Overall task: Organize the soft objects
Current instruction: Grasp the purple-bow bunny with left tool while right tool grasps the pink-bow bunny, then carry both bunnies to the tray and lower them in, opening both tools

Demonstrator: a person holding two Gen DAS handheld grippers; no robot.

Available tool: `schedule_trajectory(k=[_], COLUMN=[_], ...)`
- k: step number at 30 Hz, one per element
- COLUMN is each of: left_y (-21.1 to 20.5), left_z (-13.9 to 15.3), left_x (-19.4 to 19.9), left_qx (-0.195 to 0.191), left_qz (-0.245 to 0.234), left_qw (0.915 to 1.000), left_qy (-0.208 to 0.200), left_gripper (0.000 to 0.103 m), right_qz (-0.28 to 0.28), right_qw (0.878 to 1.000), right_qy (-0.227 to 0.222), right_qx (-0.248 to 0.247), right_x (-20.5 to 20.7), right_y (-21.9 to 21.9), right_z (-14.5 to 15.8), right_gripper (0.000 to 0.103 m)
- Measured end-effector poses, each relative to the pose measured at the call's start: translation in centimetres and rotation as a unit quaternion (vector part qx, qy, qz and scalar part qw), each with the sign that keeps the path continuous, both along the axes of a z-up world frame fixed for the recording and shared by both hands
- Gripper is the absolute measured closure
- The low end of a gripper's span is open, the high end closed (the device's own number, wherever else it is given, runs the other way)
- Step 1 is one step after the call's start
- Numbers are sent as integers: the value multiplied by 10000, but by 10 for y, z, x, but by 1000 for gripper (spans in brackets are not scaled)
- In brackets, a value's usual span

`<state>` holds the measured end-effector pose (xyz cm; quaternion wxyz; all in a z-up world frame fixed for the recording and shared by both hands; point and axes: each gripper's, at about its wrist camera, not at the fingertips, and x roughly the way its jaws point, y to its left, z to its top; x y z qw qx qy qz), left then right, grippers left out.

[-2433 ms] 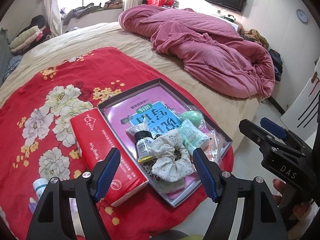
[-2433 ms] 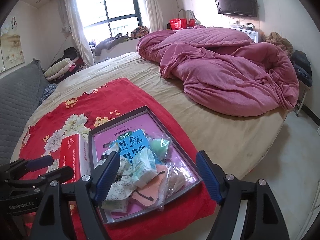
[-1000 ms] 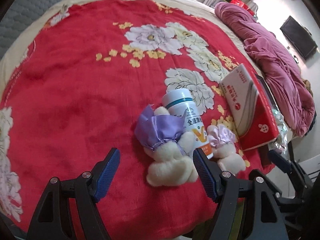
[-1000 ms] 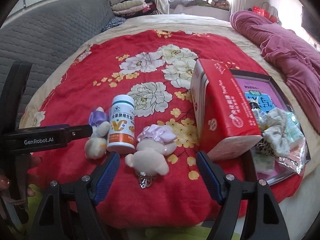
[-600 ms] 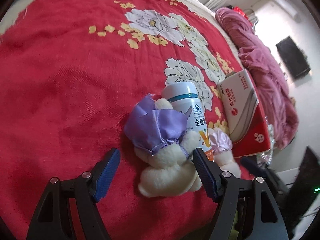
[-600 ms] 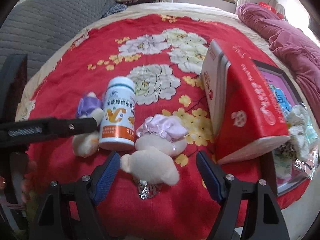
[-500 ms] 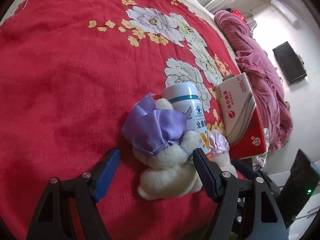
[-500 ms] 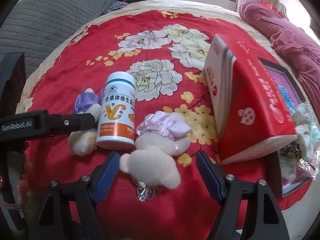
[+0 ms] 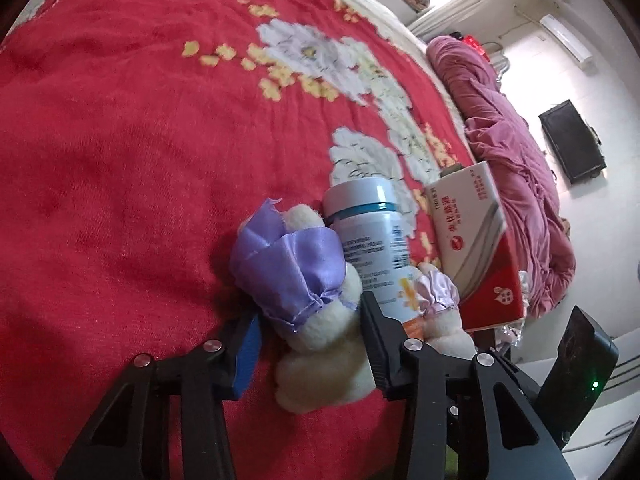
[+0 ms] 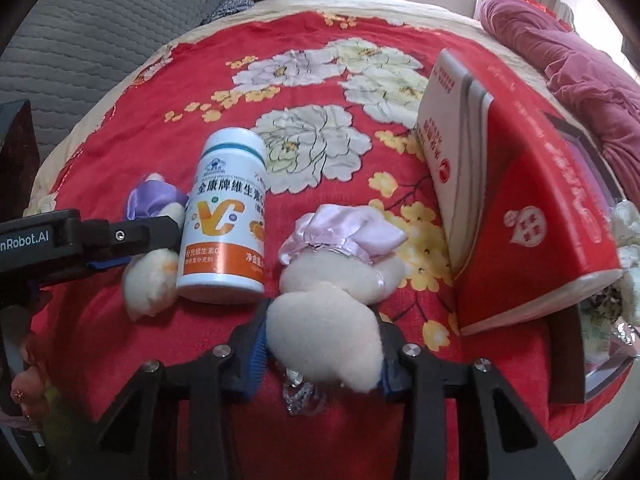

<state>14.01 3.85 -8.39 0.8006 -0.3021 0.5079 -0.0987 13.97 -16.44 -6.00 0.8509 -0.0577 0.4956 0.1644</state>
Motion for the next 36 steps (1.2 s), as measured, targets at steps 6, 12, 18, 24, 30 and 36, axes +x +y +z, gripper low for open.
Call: schedule_trajectory(k=[6,12,18,24,30,36], left_y=[0,-18,-59,-127,-210,-286], left_z=[28,74,115,142,147,135], left_x=[-8,-9,3,25,51,68], left_qx=[143,433,477,509,534,722], left_qz=[0,-216,-549,-1049,-1642,-2248], left_qw=[9995,9964,9917,9847,9763,9650], left_qy=[-289,-700,-1064,-1296,-1304,-1145], left_gripper=[56,56,56,56,56,56], right_qz=[-31,-214,-746,-1472,-1914,-1836], right_qw=[9991,9954,9879,9776,9719,9760], right_qy=[-370,-762,-1149,-1329,-1254,-1082], right_qx=[216,534,729,705,550,446], right_x=[-7,-14,-13,-5,12,28], right_y=[-10,-36,-93,-173,-246,-283], right_z=[27,69,106,123,119,100], right_gripper=[61,61,61,61,61,61])
